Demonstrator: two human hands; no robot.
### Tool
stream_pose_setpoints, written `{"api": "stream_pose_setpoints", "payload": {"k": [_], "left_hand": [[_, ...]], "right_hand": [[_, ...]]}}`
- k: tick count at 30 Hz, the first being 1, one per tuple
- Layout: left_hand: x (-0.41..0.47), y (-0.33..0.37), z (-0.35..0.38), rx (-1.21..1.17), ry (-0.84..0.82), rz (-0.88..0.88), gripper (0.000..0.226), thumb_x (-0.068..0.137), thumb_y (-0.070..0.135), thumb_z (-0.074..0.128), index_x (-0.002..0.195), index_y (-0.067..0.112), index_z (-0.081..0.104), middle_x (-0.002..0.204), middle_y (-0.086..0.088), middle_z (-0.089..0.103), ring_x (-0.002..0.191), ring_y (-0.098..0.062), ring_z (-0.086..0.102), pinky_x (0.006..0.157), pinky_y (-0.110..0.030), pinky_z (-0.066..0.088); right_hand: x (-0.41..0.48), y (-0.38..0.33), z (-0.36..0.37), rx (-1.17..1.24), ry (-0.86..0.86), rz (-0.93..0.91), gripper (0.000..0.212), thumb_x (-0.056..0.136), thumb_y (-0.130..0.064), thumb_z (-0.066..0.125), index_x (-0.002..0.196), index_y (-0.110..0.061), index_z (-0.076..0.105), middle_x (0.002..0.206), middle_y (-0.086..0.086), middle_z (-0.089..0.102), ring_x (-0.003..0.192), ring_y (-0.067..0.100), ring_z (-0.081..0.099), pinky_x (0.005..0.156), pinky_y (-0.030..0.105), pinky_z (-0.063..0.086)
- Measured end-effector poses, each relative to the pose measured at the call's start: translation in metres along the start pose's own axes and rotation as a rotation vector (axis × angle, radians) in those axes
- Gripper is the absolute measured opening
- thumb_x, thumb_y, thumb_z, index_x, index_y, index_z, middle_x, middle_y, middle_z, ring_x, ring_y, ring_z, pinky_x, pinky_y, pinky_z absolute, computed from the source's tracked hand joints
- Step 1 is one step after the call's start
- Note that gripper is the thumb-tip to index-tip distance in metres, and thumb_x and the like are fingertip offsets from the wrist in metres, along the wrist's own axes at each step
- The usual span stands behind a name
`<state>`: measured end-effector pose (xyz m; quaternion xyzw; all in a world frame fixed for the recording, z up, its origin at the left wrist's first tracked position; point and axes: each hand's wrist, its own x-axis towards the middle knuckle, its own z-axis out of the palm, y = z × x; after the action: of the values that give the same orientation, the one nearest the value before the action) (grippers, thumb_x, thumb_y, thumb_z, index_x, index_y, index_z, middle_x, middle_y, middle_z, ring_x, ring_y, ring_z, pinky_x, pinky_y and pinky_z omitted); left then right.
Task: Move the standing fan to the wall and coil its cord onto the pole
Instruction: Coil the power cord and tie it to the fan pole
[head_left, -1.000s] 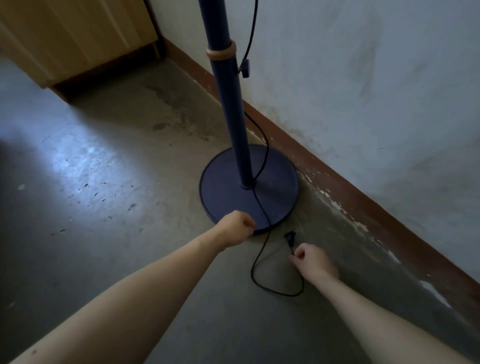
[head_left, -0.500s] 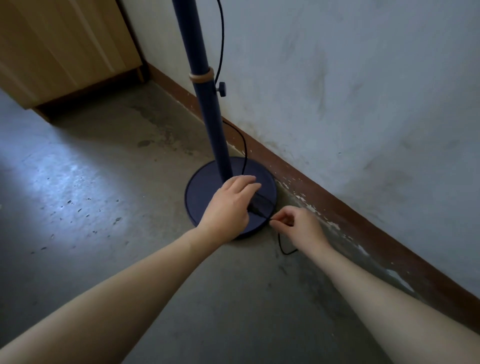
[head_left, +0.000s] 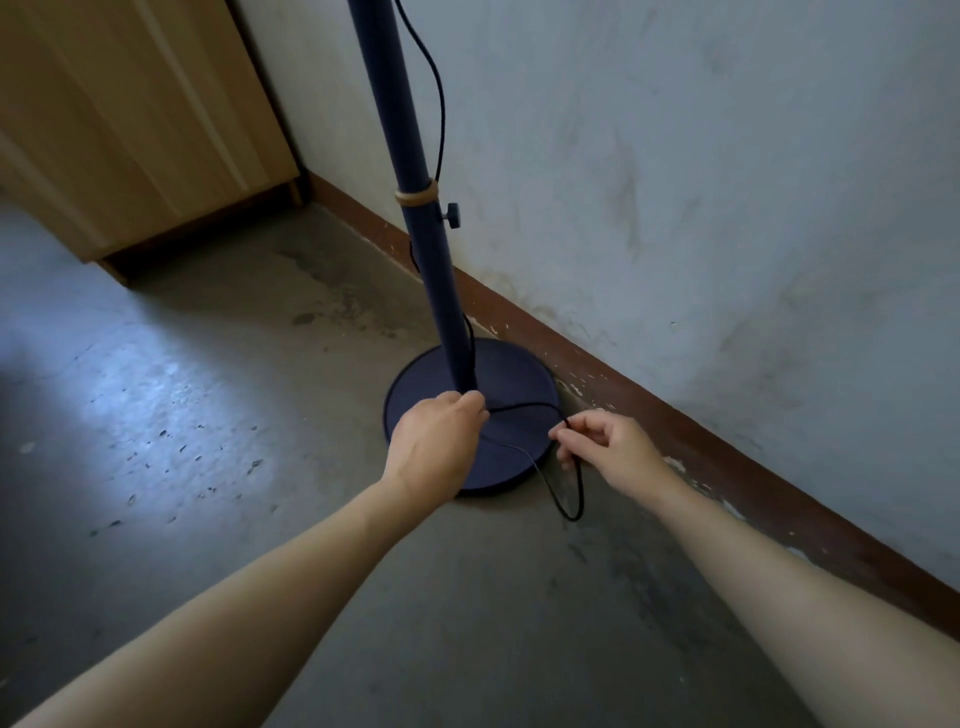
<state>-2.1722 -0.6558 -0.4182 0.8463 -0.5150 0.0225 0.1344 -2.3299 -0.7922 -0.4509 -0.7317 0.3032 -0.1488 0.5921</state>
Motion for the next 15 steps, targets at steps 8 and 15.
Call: {"api": "stream_pose_setpoints", "payload": {"k": [8,15], "left_hand": [[0.016,0.007,-0.005,-1.164,-0.074,-0.628,0.027,0.097,0.014,0.039,0.074,0.013,0.052,0.053,0.002,0.044,0.049,-0.014,0.042,0.043,-0.022,0.037],[0.017,0.023,-0.008,-1.55,-0.272,-0.537,0.024,0.094,0.025,0.055,0.107,0.008,0.065,0.056,0.004,0.041,0.054,-0.013,0.041,0.052,-0.025,0.036]], "right_hand": [[-0.003,-0.014,0.005,-0.196,0.205,-0.124,0.032,0.099,-0.025,0.038,0.077,-0.024,0.062,0.049,-0.012,0.047,0.049,0.002,0.047,0.062,0.029,0.05],[-0.011,-0.036,0.03,-0.339,0.085,-0.331,0.027,0.096,-0.03,0.043,0.074,-0.024,0.057,0.062,-0.011,0.055,0.06,0.01,0.052,0.054,0.016,0.035]]}}
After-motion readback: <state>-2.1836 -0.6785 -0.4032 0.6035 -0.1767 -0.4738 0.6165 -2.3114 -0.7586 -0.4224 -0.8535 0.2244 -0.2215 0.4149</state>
